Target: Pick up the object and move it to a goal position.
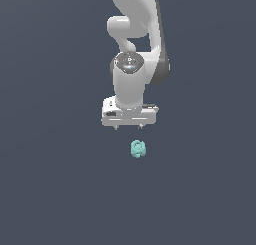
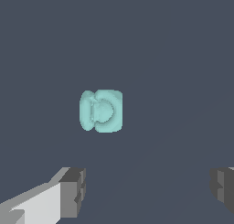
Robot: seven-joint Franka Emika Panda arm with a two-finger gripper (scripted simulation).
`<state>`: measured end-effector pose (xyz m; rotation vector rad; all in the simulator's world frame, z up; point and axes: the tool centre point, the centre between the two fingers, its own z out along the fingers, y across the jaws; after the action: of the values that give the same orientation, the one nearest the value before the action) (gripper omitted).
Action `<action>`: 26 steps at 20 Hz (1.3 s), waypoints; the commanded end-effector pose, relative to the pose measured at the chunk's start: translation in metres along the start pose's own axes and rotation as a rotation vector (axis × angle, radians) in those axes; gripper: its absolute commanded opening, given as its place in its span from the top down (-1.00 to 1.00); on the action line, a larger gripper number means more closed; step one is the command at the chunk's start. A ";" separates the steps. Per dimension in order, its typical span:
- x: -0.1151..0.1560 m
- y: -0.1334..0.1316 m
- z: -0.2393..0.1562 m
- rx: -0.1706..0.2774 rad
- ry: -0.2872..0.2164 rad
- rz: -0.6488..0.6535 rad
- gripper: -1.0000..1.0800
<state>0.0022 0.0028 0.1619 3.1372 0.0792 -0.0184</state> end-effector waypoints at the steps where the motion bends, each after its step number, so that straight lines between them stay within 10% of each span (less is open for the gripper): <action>1: 0.005 -0.005 0.008 0.000 0.001 0.001 -0.92; 26: 0.039 -0.043 0.086 0.003 0.010 0.012 -0.92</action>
<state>0.0385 0.0473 0.0818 3.1410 0.0609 0.0002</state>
